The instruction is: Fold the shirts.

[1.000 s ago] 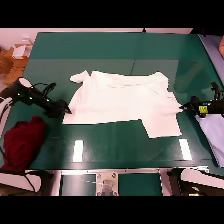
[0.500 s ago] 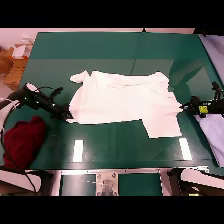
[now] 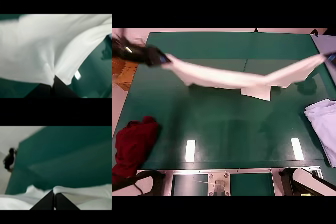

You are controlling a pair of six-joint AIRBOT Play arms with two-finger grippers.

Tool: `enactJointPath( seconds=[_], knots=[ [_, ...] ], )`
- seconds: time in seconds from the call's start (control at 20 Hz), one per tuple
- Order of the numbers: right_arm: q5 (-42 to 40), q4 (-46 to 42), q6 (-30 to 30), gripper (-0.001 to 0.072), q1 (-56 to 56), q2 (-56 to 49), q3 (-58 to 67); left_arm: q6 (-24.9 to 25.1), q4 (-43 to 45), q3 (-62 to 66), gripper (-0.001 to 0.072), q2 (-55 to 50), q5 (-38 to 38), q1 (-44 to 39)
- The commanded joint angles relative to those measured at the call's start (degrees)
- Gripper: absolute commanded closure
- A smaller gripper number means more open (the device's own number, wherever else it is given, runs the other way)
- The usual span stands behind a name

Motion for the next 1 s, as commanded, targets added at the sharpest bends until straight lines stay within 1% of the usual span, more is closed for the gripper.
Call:
enactJointPath(
  seconds=[0.0,0.1,0.15,0.2,0.25,0.3,0.35,0.45,0.5,0.6,0.7,0.75,0.85,0.95],
  knots=[
    [-7.6,11.5,-0.1,0.0694,-2.6,8.7,16.2,-0.9,-1.6,20.1,0.0684,11.6,10.3,0.0],
    [-14.3,11.2,-0.3,0.0694,-6.0,14.4,21.1,-1.0,-0.7,23.0,0.0684,18.4,17.5,0.0],
    [-17.5,11.0,-0.3,0.0694,-8.1,17.4,22.1,-2.4,1.5,22.6,0.0684,21.7,20.2,0.0],
    [-20.2,10.4,-0.7,0.0694,-9.9,19.9,22.4,-4.5,4.8,22.4,0.0684,23.9,21.1,0.0],
    [-22.9,9.0,-1.9,0.0694,-11.1,22.2,22.4,-7.1,8.5,22.4,0.0684,25.6,21.1,0.0],
    [-25.4,6.2,-1.8,0.0693,-11.8,24.2,22.4,-9.0,11.6,22.4,0.0684,26.4,20.4,0.0],
    [-26.9,3.8,-1.8,0.0693,-11.7,25.3,22.4,-10.0,13.8,22.4,0.0684,26.4,19.2,0.0],
    [-26.6,1.4,-1.8,0.0694,-11.7,25.4,22.3,-12.2,17.9,22.1,0.0684,25.5,15.5,0.0],
    [-25.6,0.4,-1.8,0.0693,-11.7,24.9,22.0,-12.5,18.6,20.2,0.0684,24.9,14.9,0.0],
    [-22.8,0.7,-1.8,0.0693,-11.6,23.3,18.9,-12.4,18.5,13.2,0.0684,24.0,15.3,0.0],
    [-22.0,0.9,-1.9,0.0693,-9.4,21.5,12.1,-12.3,17.9,5.0,0.0683,21.9,15.3,0.0],
    [-22.0,0.9,-3.3,0.0693,-6.6,20.2,7.5,-11.3,16.9,0.7,0.0683,20.0,15.4,0.0],
    [-22.7,0.3,-6.5,0.0693,0.9,16.3,-2.3,-5.6,11.3,-7.0,0.0684,14.9,16.0,0.0],
    [-26.9,-2.6,-7.8,0.0693,8.4,10.5,-11.7,-0.2,4.9,-12.8,0.0683,7.5,16.9,0.0]
  ],
)
